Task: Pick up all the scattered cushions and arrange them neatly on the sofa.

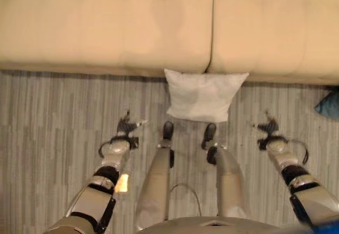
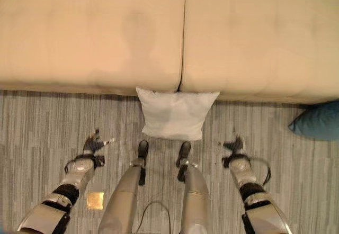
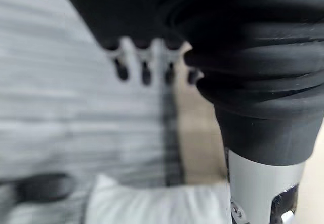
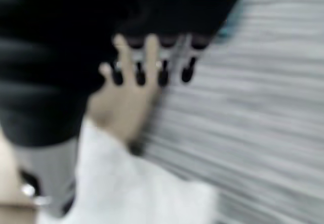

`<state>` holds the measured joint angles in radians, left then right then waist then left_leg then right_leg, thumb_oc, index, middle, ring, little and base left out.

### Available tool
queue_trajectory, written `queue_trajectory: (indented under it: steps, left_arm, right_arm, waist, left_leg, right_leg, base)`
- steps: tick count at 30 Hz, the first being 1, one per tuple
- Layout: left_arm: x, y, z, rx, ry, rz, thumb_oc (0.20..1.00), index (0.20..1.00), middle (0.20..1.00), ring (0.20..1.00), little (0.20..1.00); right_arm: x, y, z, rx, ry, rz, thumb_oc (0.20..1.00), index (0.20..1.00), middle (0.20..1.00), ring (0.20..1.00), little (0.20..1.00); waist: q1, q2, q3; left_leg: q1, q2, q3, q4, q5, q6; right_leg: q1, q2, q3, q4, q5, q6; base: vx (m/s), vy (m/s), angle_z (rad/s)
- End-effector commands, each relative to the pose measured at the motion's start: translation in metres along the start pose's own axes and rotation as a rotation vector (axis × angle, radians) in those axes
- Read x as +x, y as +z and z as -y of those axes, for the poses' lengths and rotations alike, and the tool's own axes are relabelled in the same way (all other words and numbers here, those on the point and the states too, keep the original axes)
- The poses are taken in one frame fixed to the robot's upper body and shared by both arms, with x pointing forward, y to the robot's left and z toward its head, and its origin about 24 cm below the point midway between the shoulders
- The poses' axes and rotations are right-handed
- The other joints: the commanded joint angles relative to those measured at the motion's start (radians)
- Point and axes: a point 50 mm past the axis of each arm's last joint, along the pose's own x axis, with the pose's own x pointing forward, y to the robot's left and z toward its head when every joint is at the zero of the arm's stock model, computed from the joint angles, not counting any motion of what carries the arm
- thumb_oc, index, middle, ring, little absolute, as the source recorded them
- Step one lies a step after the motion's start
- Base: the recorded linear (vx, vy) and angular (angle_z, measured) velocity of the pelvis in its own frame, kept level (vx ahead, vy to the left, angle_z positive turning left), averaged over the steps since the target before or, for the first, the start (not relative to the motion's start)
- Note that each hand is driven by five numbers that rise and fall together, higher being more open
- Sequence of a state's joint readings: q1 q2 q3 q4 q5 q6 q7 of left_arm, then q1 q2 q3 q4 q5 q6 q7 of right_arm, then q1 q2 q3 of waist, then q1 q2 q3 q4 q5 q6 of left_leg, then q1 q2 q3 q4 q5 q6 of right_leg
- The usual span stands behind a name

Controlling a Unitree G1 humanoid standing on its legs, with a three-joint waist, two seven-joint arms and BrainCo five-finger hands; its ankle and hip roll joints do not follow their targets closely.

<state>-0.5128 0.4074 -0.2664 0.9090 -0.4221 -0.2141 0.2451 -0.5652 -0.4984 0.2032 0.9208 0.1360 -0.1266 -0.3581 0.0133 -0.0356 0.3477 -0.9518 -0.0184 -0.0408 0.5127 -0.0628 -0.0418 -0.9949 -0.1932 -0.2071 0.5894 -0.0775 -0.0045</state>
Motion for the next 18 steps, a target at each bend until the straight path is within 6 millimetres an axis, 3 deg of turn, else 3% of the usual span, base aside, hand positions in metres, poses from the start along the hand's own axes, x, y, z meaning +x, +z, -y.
queue_trajectory:
  steps: [1,3,4,6,7,9,10,13,15,18]
  left_arm:
    - [-0.008,-0.016,-0.003,-0.029,0.037,-0.023,1.000,1.000,1.000,1.000,1.000]
    - [-0.001,0.001,0.000,-0.032,0.033,0.022,1.000,1.000,1.000,1.000,1.000]
    - [0.006,0.020,0.006,-0.031,0.021,0.074,1.000,1.000,1.000,1.000,1.000]
    - [0.009,0.027,0.007,-0.030,0.015,0.092,1.000,1.000,1.000,1.000,1.000]
    - [0.014,0.048,0.011,-0.035,0.009,0.153,1.000,1.000,1.000,1.000,1.000]
    - [0.016,0.055,0.012,-0.044,0.003,0.171,1.000,1.000,1.000,1.000,1.000]
    - [0.021,0.074,0.012,-0.043,0.002,0.221,1.000,1.000,1.000,1.000,1.000]
    - [0.025,0.089,0.013,-0.034,0.000,0.253,1.000,1.000,1.000,1.000,1.000]
    - [0.030,0.118,0.010,-0.002,0.015,0.324,1.000,1.000,1.000,1.000,1.000]
    - [0.032,0.140,0.009,0.012,0.022,0.382,1.000,1.000,1.000,1.000,1.000]
  right_arm:
    - [-0.013,-0.022,-0.003,0.004,-0.019,-0.035,1.000,1.000,1.000,1.000,1.000]
    - [-0.003,-0.002,0.000,0.019,-0.037,0.020,1.000,1.000,1.000,1.000,1.000]
    - [0.005,0.019,0.002,0.038,-0.053,0.070,1.000,1.000,1.000,1.000,1.000]
    - [0.008,0.027,0.002,0.042,-0.058,0.092,1.000,1.000,1.000,1.000,1.000]
    - [0.013,0.046,0.004,0.047,-0.068,0.143,1.000,1.000,1.000,1.000,1.000]
    - [0.015,0.053,0.005,0.047,-0.072,0.162,1.000,1.000,1.000,1.000,1.000]
    - [0.020,0.071,0.009,0.042,-0.080,0.213,1.000,1.000,1.000,1.000,1.000]
    - [0.023,0.084,0.011,0.043,-0.088,0.245,1.000,1.000,1.000,1.000,1.000]
    - [0.027,0.104,0.016,0.048,-0.113,0.294,1.000,1.000,1.000,1.000,1.000]
    - [0.029,0.117,0.018,0.060,-0.127,0.325,1.000,1.000,1.000,1.000,1.000]
  waist:
    - [-0.011,0.006,-0.093]
    - [-0.019,0.008,-0.098]
    - [-0.026,0.011,-0.102]
    - [-0.030,0.012,-0.110]
    - [-0.037,0.015,-0.111]
    - [-0.041,0.015,-0.115]
    - [-0.048,0.016,-0.110]
    - [-0.054,0.018,-0.105]
    - [-0.069,0.025,-0.093]
    - [-0.078,0.031,-0.078]
  left_leg:
    - [-0.005,-0.003,-0.024,-0.030,-0.028,-0.021]
    - [-0.099,-0.006,-0.029,0.022,-0.037,-0.020]
    - [-0.186,-0.006,-0.032,0.062,-0.040,-0.021]
    - [-0.231,-0.006,-0.036,0.087,-0.044,-0.022]
    - [-0.301,-0.011,-0.036,0.121,-0.046,-0.023]
    - [-0.339,-0.013,-0.037,0.144,-0.048,-0.025]
    - [-0.405,-0.017,-0.035,0.180,-0.049,-0.026]
    - [-0.460,-0.020,-0.034,0.215,-0.053,-0.026]
    - [-0.538,-0.020,-0.031,0.257,-0.056,-0.027]
    - [-0.596,-0.018,-0.025,0.295,-0.060,-0.025]
  right_leg:
    - [0.003,-0.004,0.031,-0.041,-0.007,0.100]
    - [-0.083,-0.001,0.048,0.007,-0.014,0.095]
    - [-0.161,-0.007,0.053,0.042,-0.019,0.094]
    - [-0.205,-0.008,0.057,0.066,-0.024,0.093]
    - [-0.274,-0.009,0.061,0.101,-0.029,0.093]
    - [-0.309,-0.011,0.065,0.118,-0.032,0.092]
    - [-0.377,-0.011,0.073,0.157,-0.037,0.092]
    - [-0.432,-0.010,0.082,0.185,-0.040,0.091]
    - [-0.507,-0.010,0.094,0.221,-0.043,0.095]
    - [-0.570,-0.006,0.112,0.255,-0.045,0.097]
  base:
    - [-0.04,0.005,-0.05]
    - [-0.03,-0.006,0.01]
    - [-0.04,-0.017,0.07]
    - [-0.03,-0.019,0.00]
    - [-0.02,-0.016,-0.04]
    - [-0.02,-0.034,0.00]
    - [-0.02,-0.054,0.02]
    - [0.00,-0.037,-0.04]
    - [0.02,-0.051,-0.03]
    - [0.04,-0.023,-0.06]
